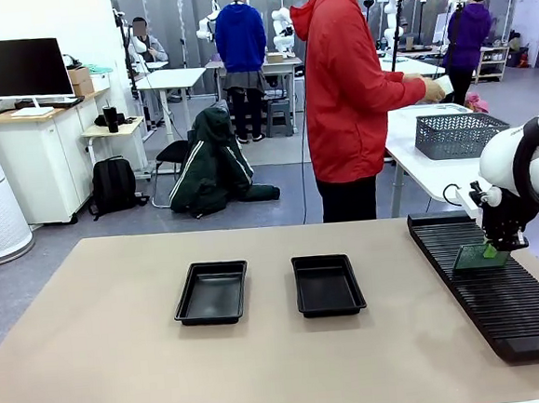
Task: Inspect and transfer BCBs to ESD trays.
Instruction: Pick up the Blank PCB from the PCB Rack and place it in the left ESD tray.
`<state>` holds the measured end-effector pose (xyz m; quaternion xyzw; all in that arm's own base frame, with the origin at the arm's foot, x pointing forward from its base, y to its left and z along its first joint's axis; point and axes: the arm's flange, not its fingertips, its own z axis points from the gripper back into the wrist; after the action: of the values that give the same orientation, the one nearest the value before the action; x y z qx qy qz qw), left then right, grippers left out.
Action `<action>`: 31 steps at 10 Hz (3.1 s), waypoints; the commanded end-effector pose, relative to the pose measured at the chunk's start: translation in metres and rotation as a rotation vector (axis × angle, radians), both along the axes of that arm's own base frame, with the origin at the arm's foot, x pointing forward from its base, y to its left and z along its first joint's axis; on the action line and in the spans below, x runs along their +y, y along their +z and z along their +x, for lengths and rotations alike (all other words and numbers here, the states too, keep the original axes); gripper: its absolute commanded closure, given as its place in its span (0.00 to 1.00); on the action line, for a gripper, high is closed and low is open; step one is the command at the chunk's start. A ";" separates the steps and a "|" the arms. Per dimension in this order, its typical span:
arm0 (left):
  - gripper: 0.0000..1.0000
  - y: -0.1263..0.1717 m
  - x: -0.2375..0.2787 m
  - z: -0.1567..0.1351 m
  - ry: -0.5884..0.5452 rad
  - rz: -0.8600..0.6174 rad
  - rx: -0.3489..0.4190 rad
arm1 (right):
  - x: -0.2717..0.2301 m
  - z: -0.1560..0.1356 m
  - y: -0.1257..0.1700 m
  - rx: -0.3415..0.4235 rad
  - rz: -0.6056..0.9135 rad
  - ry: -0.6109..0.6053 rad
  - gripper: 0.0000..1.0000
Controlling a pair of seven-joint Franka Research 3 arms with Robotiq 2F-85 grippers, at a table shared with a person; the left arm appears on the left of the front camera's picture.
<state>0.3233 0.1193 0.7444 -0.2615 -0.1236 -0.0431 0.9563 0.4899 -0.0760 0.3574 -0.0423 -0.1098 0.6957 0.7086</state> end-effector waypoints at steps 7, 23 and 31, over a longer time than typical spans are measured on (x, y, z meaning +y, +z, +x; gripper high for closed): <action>0.00 -0.001 0.000 0.000 0.000 -0.008 -0.001 | 0.000 0.000 0.000 0.000 0.000 0.000 1.00; 0.00 -0.001 0.000 0.000 0.000 -0.008 -0.001 | 0.001 -0.021 0.283 0.227 0.083 -0.030 0.97; 0.00 -0.001 0.000 0.000 0.000 -0.008 -0.001 | -0.013 -0.048 0.373 0.197 0.092 -0.117 0.97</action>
<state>0.3233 0.1193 0.7443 -0.2615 -0.1235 -0.0431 0.9563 0.4401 -0.0895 0.7280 0.0437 -0.0675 0.6620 0.7452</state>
